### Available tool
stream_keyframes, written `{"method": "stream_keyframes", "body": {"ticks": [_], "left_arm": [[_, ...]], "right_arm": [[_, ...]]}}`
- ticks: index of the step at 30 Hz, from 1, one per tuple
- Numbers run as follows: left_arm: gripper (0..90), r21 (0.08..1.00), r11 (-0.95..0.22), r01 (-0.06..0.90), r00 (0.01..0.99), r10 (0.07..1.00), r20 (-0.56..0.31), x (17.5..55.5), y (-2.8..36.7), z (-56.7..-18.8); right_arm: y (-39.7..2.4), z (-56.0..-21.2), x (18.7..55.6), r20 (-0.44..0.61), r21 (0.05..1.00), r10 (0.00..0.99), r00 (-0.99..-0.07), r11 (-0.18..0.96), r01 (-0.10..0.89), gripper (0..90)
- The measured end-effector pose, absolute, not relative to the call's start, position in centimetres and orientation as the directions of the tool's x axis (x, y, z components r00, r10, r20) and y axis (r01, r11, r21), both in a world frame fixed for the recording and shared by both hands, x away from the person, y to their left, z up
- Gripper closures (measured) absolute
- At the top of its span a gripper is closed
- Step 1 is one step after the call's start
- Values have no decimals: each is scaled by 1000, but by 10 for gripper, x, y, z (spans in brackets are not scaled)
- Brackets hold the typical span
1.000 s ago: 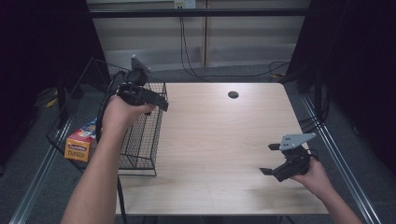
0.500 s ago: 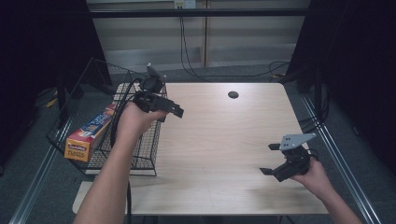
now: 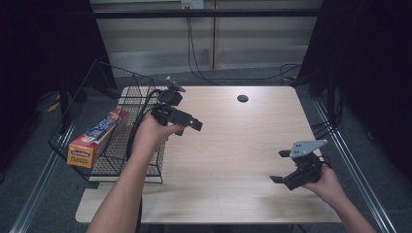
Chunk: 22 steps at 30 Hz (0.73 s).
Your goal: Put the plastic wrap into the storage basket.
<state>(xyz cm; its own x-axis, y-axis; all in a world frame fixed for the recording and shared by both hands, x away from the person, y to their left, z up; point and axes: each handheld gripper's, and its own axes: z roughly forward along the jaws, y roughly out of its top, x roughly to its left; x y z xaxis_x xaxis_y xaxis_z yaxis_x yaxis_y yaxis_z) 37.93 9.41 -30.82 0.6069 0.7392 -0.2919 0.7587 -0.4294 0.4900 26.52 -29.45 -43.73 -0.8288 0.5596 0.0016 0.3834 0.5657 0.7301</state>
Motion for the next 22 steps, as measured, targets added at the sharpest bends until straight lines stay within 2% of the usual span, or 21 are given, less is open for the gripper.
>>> {"method": "stream_keyframes", "body": {"ticks": [22], "left_arm": [[79, 501, -485, 717, 678, 651, -340, 364, 67, -338]], "right_arm": [[-293, -439, 264, -3, 723, 558, -830, 574, 383, 42]]}}
